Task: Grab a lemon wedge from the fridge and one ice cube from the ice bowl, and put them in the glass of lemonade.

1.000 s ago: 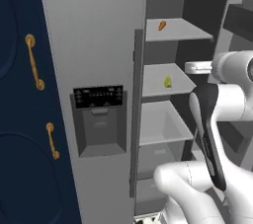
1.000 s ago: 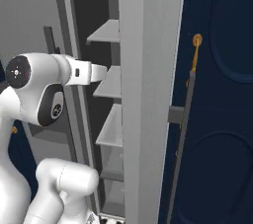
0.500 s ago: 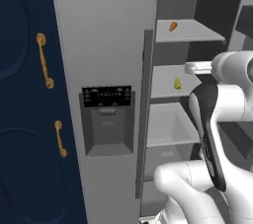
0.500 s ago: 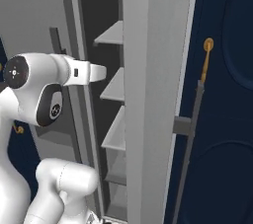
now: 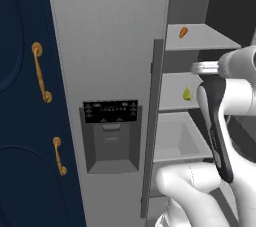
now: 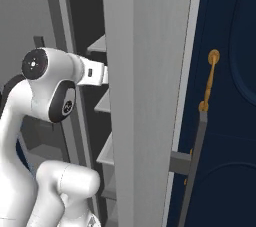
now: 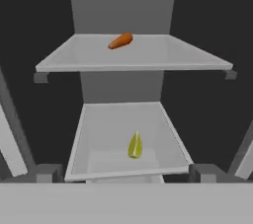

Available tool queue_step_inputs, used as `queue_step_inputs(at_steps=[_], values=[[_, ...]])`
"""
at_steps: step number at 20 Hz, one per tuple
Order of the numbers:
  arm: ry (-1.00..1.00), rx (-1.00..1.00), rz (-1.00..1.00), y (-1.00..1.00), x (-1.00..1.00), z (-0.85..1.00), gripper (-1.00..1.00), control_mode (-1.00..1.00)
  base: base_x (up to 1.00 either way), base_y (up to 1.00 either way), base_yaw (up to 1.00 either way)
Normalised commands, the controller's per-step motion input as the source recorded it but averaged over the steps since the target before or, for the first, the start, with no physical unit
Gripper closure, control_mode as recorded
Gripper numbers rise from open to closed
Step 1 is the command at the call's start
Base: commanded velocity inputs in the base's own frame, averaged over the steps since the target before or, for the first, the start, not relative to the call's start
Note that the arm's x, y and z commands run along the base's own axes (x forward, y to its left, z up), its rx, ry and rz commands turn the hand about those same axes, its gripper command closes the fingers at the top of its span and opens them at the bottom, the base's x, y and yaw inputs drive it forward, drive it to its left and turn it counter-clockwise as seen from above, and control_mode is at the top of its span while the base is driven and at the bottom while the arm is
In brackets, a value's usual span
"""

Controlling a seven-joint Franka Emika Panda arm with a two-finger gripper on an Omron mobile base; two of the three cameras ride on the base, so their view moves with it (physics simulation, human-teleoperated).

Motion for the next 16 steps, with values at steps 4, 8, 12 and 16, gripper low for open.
queue_step_inputs(at_steps=[4,8,12,16], values=[[0.36,0.06,-0.02,-0.48,0.3,-0.29,-1.0,-1.0,0.0,0.0,0.0],[0.37,0.05,-0.01,-0.35,0.56,-0.41,-1.0,-1.0,0.0,0.0,0.0],[0.23,0.04,0.0,-0.23,0.16,-0.72,-1.0,-1.0,0.0,0.0,0.0],[0.23,0.0,0.0,0.18,0.38,-0.88,-1.0,-1.0,0.0,0.0,0.0]])
